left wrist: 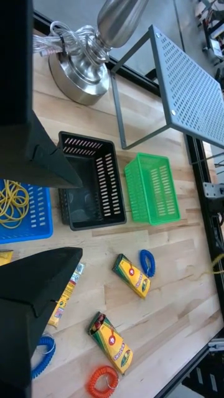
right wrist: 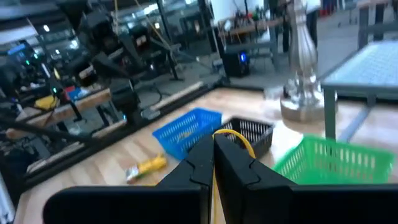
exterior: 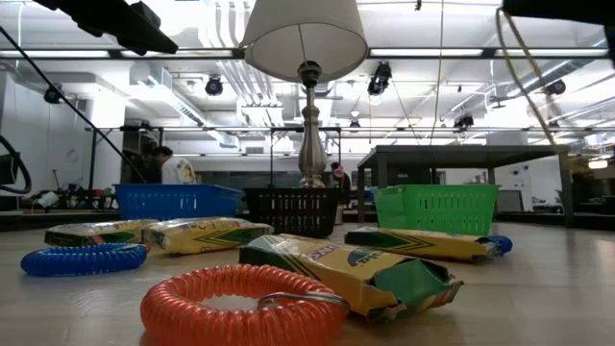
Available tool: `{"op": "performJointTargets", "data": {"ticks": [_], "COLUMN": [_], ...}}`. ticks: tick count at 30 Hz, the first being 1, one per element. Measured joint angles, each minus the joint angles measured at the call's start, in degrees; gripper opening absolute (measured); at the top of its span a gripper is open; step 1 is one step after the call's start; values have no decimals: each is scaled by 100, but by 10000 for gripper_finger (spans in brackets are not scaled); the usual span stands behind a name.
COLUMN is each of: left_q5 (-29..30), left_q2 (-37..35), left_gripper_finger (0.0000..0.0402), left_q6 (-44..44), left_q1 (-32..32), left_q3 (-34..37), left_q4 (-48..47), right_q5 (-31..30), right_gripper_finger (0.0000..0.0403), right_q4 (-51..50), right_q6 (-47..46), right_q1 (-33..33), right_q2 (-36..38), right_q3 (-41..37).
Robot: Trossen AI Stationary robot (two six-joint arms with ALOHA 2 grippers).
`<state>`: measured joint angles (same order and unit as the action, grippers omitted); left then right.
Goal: Pick & Place Office Desk Supplies
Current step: Put the yellow rubber band into the blue bin
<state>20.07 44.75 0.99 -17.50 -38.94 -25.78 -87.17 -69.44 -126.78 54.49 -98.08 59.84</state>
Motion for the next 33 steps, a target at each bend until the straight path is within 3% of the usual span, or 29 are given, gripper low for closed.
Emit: {"op": "performJointTargets", "data": {"ticks": [3, 16, 28, 33], "left_q5": [-1, -2, -2, -1], "left_q2": [0, 0, 0, 0], "left_gripper_finger": [168, 168, 168, 168], "left_q6": [-1, -2, 0, 0], "left_q1": [1, 2, 2, 2], "left_q3": [0, 0, 0, 0], "left_q4": [0, 0, 0, 2], "right_q5": [-278, -294, -283, -111], "right_gripper_finger": [8, 8, 8, 8], "right_q4": [36, 177, 1103, 2134], "right_q6": [5, 1049, 2113, 3178], "right_q1": [-144, -723, -1078, -1166], "right_q2": [2, 9, 9, 9], "right_q3": [-64, 193, 275, 270]}}
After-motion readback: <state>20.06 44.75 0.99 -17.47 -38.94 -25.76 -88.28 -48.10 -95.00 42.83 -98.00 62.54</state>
